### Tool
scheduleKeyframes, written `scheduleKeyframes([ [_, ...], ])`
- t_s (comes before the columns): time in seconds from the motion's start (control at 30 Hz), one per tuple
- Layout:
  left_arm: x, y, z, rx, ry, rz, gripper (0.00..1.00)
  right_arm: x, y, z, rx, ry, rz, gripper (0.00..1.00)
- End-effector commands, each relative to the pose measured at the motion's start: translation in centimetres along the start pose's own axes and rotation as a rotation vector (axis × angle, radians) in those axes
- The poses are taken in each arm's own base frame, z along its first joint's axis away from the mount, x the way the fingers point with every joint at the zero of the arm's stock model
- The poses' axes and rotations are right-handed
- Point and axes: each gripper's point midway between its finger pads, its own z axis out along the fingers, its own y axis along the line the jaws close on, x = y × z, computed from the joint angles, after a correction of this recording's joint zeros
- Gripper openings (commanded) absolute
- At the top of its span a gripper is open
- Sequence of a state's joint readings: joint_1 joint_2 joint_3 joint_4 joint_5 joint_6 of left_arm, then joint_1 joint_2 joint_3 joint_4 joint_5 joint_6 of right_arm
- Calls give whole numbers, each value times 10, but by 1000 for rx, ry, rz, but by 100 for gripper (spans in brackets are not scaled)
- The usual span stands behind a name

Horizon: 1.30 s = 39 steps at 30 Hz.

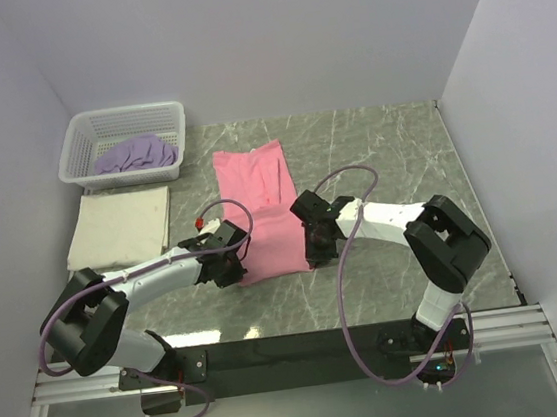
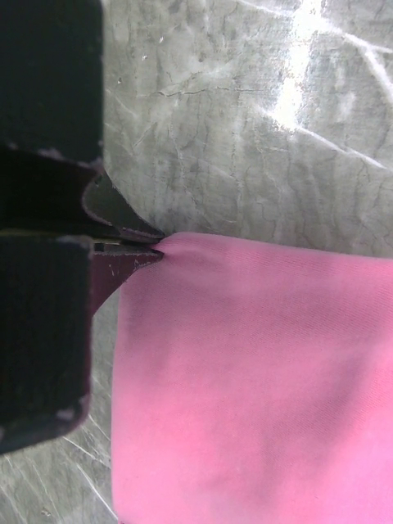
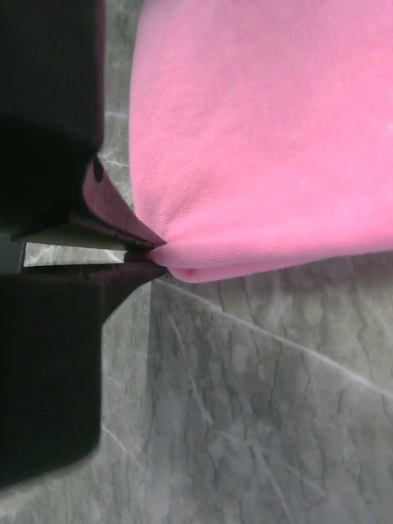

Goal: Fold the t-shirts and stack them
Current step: Fold the tshirt

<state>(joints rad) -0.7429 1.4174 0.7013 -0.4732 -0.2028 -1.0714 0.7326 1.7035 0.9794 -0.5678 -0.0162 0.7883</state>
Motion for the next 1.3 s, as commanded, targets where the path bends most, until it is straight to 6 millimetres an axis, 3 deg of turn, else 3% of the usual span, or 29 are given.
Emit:
scheduleKeyframes([
  [0.0, 35, 36, 6, -113, 128, 23, 1, 39, -38, 28, 138, 129, -11, 6],
  [0.07, 34, 36, 3, -112, 128, 27, 1, 33, -37, 24, 129, 107, -12, 0],
  [0.23, 21, 38, -19, -131, 86, 13, 1, 6, -39, -7, 143, 1, -53, 0],
  [0.27, 11, 32, -29, -112, 50, 1, 1, -5, -35, -21, 132, -46, -74, 0],
  [0.3, 11, 37, -37, -127, 53, 0, 1, -5, -38, -29, 145, -48, -85, 0],
  [0.37, 0, 26, -55, -71, 22, -7, 1, -14, -34, -50, 118, -87, -112, 0],
  [0.47, -4, 22, -80, -31, 20, -9, 1, -10, -37, -74, 103, -91, -142, 0],
  [0.6, 11, 22, -103, 11, 64, 21, 1, 10, -48, -97, 79, -57, -167, 0],
  [0.87, 81, 11, -139, 216, 249, 61, 1, 62, -67, -135, -8, 23, -217, 0],
  [1.07, 129, 8, -157, 271, 381, 141, 1, 91, -77, -163, -58, 88, -263, 0],
  [1.27, 145, -2, -169, 284, 419, 177, 1, 103, -82, -191, -88, 120, -313, 0],
])
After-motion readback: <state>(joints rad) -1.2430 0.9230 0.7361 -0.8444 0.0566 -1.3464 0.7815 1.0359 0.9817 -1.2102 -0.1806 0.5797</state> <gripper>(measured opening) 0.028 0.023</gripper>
